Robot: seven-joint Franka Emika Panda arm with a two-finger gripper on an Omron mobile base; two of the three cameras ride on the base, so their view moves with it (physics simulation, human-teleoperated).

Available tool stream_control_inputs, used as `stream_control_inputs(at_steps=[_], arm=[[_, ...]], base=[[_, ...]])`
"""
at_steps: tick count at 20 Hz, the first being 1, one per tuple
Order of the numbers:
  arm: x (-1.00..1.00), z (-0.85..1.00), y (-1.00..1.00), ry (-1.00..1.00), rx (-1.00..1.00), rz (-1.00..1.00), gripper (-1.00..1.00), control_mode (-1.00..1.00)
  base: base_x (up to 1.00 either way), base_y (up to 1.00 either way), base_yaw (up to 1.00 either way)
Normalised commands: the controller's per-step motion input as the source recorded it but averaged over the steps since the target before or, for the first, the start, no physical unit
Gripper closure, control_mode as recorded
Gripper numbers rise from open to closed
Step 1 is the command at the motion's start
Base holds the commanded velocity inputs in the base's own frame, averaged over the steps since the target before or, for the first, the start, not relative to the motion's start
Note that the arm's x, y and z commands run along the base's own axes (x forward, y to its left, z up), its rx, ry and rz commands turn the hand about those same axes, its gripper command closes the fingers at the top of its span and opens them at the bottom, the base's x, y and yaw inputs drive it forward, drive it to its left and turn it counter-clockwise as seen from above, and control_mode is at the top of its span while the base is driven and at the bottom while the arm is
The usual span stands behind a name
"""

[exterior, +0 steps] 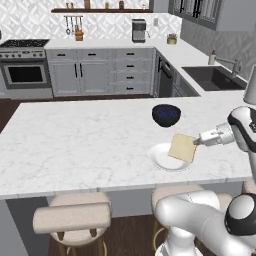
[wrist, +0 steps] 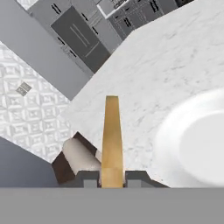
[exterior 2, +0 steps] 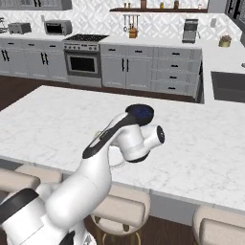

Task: Start the toaster. Once the lever pops up, take the bread to the plate on the dining counter.

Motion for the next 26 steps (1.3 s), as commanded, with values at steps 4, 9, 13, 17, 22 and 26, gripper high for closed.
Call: stream_control_inputs(at_steps=[4,9,13,17,22,26], arm=[[0.24,-0.59,0.05,-0.15,0.00,-0.14,1.00,-1.00],[0.40,-0.49,0.01,-0.10,0.00,-0.17,1.00,-1.00],[0.42,-0.46,0.04,-0.03,0.00,-0.08,1.00,-1.00],[0.35,-0.30,0.05,0.00,0.00,-0.01,1.00,-1.00],[0.47,-0.21,0.01,0.00,0.00,-0.01,1.00,-1.00],[0.30,-0.22,0.00,0.00,0.00,-0.02,-1.00,-1.00]], base=[[0.00,0.00,0.00],[0.00,0.00,0.00],[0.00,0.00,0.00],[0.00,0.00,0.00],[0.00,0.00,0.00],[0.00,0.00,0.00]])
